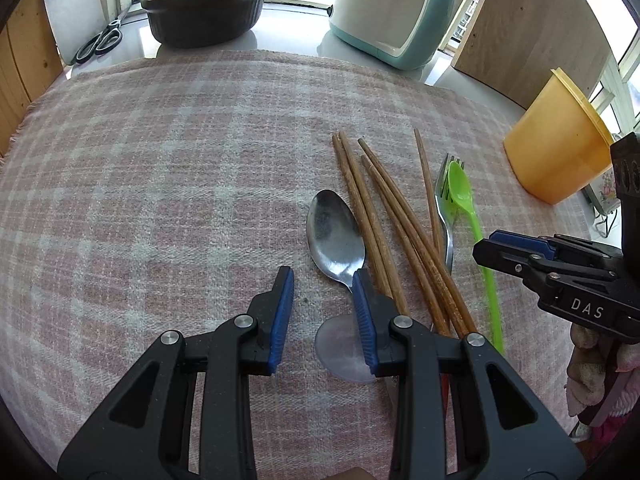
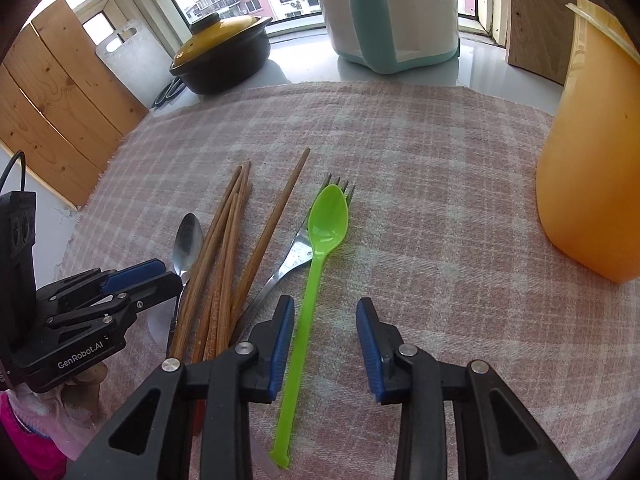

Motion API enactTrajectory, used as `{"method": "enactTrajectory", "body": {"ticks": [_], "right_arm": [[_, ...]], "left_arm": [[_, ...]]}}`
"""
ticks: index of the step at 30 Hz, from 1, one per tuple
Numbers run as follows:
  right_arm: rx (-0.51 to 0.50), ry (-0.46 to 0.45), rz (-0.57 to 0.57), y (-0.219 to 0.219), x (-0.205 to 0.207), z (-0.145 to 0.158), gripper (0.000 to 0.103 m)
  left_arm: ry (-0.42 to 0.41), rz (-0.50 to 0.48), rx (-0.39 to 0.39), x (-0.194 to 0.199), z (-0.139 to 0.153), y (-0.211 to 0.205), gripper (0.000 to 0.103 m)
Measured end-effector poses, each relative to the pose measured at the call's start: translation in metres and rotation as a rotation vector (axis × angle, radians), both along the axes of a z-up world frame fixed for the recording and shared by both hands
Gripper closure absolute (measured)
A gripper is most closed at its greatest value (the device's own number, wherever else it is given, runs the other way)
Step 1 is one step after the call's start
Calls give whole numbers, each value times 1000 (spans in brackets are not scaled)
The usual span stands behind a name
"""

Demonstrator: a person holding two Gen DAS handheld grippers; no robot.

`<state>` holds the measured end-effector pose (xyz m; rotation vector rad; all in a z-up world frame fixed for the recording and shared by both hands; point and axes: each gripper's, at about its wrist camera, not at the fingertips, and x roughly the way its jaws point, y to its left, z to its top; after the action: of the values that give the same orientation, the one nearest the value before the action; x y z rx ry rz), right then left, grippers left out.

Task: Organize utensils
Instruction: 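Close the right tool on the green plastic spoon handle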

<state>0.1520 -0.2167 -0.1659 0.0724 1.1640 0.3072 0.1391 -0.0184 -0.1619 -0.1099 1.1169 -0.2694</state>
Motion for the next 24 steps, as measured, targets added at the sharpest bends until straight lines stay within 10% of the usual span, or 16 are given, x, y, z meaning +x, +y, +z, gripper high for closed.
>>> {"method": "enactTrajectory", "body": {"ticks": [24], "right_arm": [[-99, -20, 74, 24, 9, -1, 87]], "left_arm": [[-70, -68, 65, 9, -4, -10, 67]]}}
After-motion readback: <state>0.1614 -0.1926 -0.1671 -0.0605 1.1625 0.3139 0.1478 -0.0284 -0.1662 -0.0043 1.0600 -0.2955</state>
